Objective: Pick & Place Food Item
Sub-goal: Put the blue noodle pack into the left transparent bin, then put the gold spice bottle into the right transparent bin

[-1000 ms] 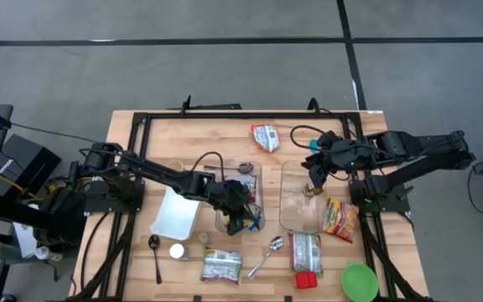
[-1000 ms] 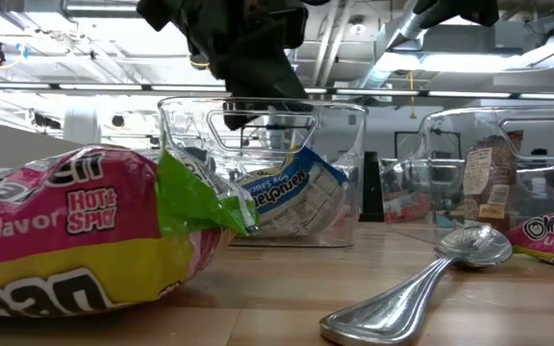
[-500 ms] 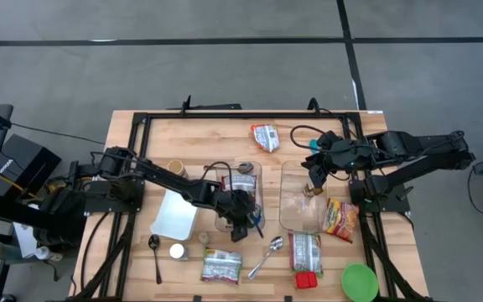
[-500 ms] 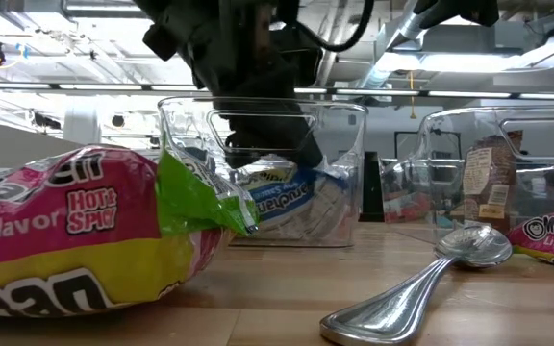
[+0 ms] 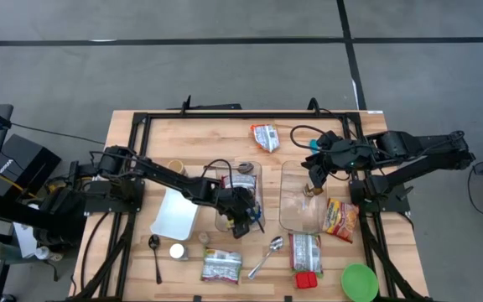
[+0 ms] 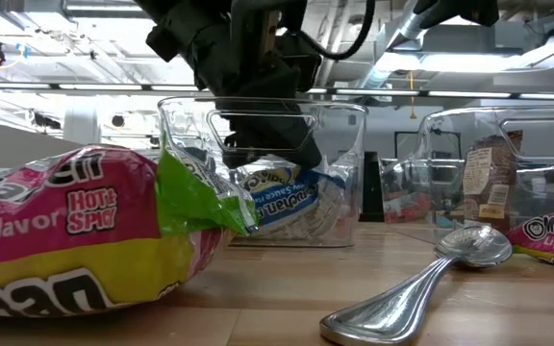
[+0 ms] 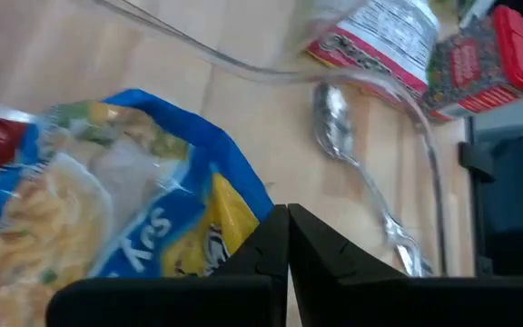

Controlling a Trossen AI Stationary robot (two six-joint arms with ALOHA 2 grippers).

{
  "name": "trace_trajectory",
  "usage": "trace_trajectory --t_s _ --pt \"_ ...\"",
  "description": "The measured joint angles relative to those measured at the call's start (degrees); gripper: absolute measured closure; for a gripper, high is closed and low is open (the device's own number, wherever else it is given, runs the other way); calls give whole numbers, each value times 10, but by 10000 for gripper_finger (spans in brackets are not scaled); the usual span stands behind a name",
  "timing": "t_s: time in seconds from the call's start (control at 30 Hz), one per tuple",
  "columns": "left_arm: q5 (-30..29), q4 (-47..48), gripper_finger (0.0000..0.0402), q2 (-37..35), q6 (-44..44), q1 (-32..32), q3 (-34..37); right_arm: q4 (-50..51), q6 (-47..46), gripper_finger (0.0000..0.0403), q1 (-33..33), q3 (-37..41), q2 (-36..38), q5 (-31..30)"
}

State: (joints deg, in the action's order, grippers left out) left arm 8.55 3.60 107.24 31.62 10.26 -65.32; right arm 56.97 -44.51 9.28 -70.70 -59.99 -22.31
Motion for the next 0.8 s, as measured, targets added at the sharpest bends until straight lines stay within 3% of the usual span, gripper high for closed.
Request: trace_trajectory --t_s 0.2,0.47,0.8 --pt "5 -7 401 -13 0 0 0 0 1 284 0 0 0 0" --pt "-16 -9 401 -84 0 -10 0 6 1 284 0 0 0 0" --pt "-149 10 401 -230 -3 -33 0 11 1 284 0 0 0 0"
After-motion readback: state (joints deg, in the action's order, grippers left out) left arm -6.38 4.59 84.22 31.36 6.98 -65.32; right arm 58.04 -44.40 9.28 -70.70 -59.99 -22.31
